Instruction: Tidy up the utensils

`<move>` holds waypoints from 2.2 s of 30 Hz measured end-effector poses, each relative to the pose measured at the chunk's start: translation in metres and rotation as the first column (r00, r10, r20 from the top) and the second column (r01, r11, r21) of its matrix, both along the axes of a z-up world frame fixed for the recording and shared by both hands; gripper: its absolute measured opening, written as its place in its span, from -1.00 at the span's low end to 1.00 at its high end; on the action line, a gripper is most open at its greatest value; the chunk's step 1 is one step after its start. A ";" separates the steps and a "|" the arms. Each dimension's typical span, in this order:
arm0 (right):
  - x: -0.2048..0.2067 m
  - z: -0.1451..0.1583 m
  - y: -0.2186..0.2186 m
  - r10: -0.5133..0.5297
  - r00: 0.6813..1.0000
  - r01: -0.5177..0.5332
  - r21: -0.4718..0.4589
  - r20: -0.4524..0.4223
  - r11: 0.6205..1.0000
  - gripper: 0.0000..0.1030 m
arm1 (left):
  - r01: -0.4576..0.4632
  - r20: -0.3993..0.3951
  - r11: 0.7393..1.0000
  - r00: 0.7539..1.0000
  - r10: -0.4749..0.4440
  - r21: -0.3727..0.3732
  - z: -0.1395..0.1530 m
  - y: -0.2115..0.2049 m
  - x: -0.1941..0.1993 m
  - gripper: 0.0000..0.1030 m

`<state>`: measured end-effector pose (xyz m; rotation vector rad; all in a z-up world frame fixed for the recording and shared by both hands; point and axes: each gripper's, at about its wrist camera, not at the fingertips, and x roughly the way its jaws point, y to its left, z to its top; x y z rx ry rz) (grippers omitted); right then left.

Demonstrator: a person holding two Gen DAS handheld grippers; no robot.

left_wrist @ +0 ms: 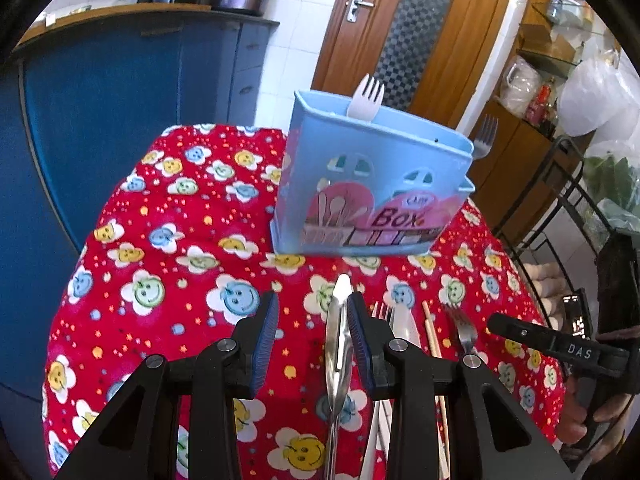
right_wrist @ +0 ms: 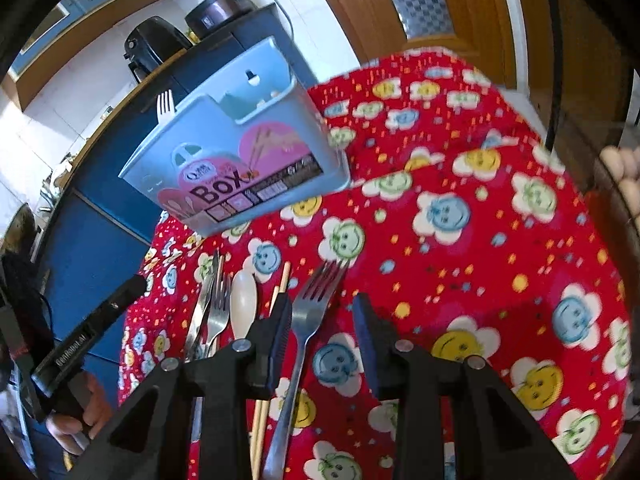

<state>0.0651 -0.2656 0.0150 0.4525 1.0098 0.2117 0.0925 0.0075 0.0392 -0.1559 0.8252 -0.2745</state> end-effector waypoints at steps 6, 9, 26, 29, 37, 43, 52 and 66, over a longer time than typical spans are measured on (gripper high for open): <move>0.003 -0.011 0.001 -0.003 0.999 0.004 0.043 -0.041 0.999 -0.33 | -0.001 -0.026 1.000 1.000 0.001 0.008 -0.009 -0.002 -0.002 -0.30; 0.006 -0.015 0.003 0.000 0.998 0.004 0.063 -0.058 0.998 -0.33 | -0.005 -0.032 1.000 0.999 0.005 0.007 -0.012 -0.002 -0.003 -0.30; 0.015 -0.022 0.014 0.027 1.000 -0.027 0.049 0.001 0.998 -0.77 | 0.039 -0.135 0.999 0.990 -0.035 0.028 -0.038 -0.014 0.001 -0.30; 0.013 -0.021 0.014 0.032 0.999 -0.033 0.048 0.005 0.998 -0.80 | 0.055 -0.147 0.998 0.988 -0.049 0.034 -0.043 -0.019 0.002 -0.30; 0.010 -0.022 0.006 0.029 1.000 -0.029 0.049 0.011 0.998 -0.80 | 0.107 -0.186 0.994 0.977 -0.101 0.023 -0.052 -0.028 0.020 -0.45; 0.011 -0.023 0.009 0.039 0.999 -0.039 0.029 0.015 0.999 -0.79 | 0.121 -0.178 0.993 0.977 -0.116 0.018 -0.052 -0.031 0.028 -0.86; 0.024 -0.029 0.016 0.082 0.996 -0.081 0.044 -0.027 0.996 -0.68 | 0.145 -0.200 0.989 0.970 -0.137 0.025 -0.050 -0.037 0.039 -0.88; 0.008 -0.012 0.014 0.062 0.996 -0.066 0.073 0.058 0.995 -0.83 | 0.121 -0.079 0.991 0.989 -0.126 -0.057 -0.021 -0.017 0.020 -0.92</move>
